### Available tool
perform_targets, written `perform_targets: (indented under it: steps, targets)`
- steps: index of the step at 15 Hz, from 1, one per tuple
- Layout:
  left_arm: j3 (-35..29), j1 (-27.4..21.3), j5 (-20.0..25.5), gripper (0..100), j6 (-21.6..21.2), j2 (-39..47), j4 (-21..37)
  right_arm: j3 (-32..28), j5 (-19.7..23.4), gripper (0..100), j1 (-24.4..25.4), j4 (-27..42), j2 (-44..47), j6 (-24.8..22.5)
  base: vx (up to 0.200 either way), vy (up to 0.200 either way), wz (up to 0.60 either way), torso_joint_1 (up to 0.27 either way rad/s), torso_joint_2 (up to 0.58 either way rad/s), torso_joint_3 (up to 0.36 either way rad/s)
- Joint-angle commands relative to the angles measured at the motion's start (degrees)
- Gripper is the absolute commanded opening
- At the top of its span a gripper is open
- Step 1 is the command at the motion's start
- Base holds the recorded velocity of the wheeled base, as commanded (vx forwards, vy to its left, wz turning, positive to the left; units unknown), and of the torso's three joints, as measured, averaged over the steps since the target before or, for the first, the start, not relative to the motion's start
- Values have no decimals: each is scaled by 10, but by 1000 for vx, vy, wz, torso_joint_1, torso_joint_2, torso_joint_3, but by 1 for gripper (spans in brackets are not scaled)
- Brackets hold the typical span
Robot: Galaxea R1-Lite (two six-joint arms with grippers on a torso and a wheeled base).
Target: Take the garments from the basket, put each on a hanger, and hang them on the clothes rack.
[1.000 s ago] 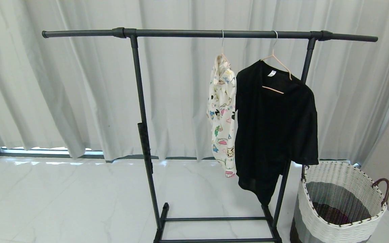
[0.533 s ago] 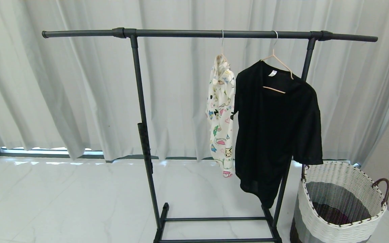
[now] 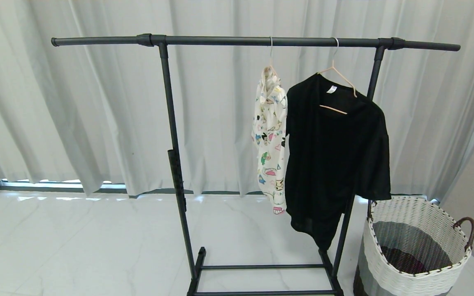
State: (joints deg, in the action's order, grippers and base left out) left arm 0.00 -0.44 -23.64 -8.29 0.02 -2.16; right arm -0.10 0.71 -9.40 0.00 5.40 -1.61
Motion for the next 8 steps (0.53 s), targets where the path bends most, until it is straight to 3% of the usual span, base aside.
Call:
perform_targets:
  steps: [1,3,4,5,7,8]
  targets:
    - [0,0,61,100,1,0,0,0,0,100,9,0,2,-1,0,0,0,0,0,0]
    - [0,0,202,100,4,0,0,0,0,100,78,0,0,1,0,0,0,0,0,0]
    - [0,0,230,100,8,0,0,0,0,100,119,0,-3,1,0,0,0,0,0,0]
    - [0,0,251,100,32,0,8,0,0,100,145,0,1,0,0,0,0,0,0,0]
    - [-1,0,242,100,93,0,25,0,-4,100,146,2,1,12,0,0,0,0,0,0]
    - [-1,0,242,100,93,0,25,0,-35,100,146,4,1,28,0,0,0,0,0,0]
